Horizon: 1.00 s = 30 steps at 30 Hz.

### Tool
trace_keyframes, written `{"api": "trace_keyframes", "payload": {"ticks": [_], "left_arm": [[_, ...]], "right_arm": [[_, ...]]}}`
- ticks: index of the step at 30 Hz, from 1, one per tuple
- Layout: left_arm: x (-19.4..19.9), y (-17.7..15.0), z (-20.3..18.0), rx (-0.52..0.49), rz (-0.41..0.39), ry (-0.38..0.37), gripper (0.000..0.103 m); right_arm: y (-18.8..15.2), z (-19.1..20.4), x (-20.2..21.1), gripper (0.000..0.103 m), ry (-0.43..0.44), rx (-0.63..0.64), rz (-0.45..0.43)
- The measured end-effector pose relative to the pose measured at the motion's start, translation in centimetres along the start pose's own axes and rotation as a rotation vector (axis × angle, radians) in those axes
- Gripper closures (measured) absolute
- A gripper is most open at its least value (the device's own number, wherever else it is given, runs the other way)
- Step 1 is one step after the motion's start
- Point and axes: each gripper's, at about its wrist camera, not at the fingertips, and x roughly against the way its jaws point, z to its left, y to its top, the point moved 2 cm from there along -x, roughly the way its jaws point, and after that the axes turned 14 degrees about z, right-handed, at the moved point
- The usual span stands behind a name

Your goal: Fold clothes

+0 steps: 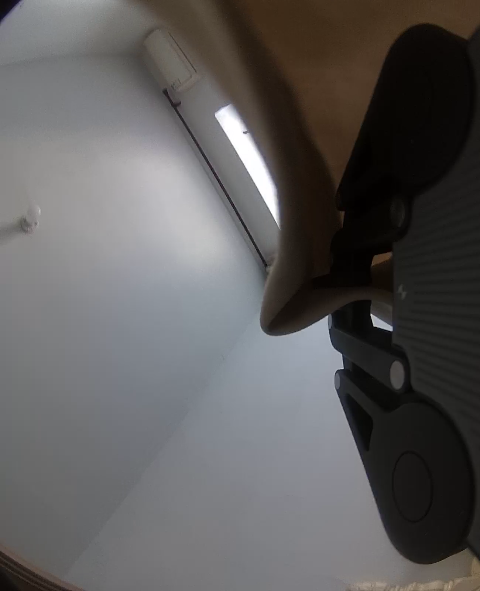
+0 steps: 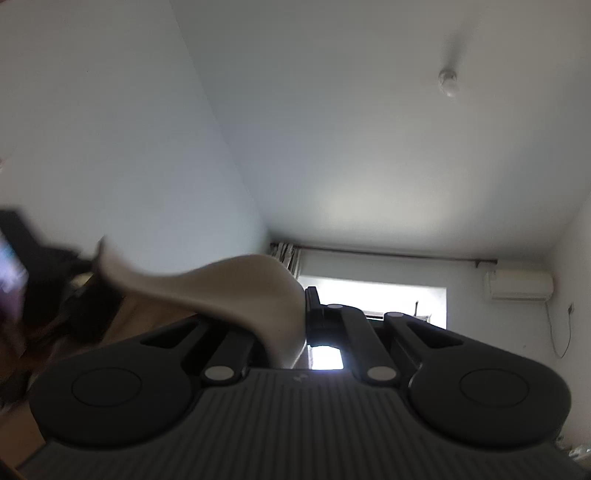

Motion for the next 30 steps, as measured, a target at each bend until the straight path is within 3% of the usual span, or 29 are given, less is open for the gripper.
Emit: {"api": "trace_keyframes", "payload": {"ticks": [6,11,14,19,21,23,24,25,27,28,30], "left_arm": [[4.4,-5.4,-10.6,-0.037,0.043,-0.146,0.1],[11.7,-11.7,-22.8,-0.098,0.079,-0.352,0.1],[14.6,-15.6,-30.1,-0.135,0.125,-0.493,0.1],[19.1,-20.7,-40.8,-0.234,0.241,-0.716,0.099],[20.6,-23.4,-45.4,-0.33,0.306,-0.817,0.094],[21.1,-27.0,-49.6,-0.459,0.383,-0.931,0.078],[17.7,-30.2,-50.2,-0.53,0.418,-0.98,0.072],[15.5,-33.0,-50.9,-0.606,0.442,-1.024,0.059],[17.3,-35.8,-51.8,-0.772,0.433,-1.087,0.054],[18.7,-35.9,-51.1,-0.845,0.408,-1.1,0.046],[20.7,-36.0,-46.9,-0.95,0.343,-1.107,0.034]], "right_arm": [[-11.0,0.5,3.8,0.102,0.099,-0.043,0.158],[-19.9,0.8,10.2,0.102,0.129,-0.145,0.301],[-23.8,-0.5,13.8,0.102,0.064,-0.205,0.371],[-28.4,-6.9,18.4,0.102,-0.078,-0.367,0.542],[-31.4,-9.2,19.4,0.102,-0.133,-0.468,0.637],[-35.1,-10.6,19.8,0.102,-0.161,-0.581,0.744],[-37.2,-11.4,20.0,0.101,-0.173,-0.636,0.799],[-39.8,-11.2,20.1,0.101,-0.173,-0.686,0.855],[-45.0,-9.9,19.6,0.097,-0.151,-0.776,0.955],[-46.1,-9.8,19.1,0.096,-0.137,-0.826,0.989],[-48.8,-9.1,21.4,0.094,-0.11,-0.866,1.016]]}}
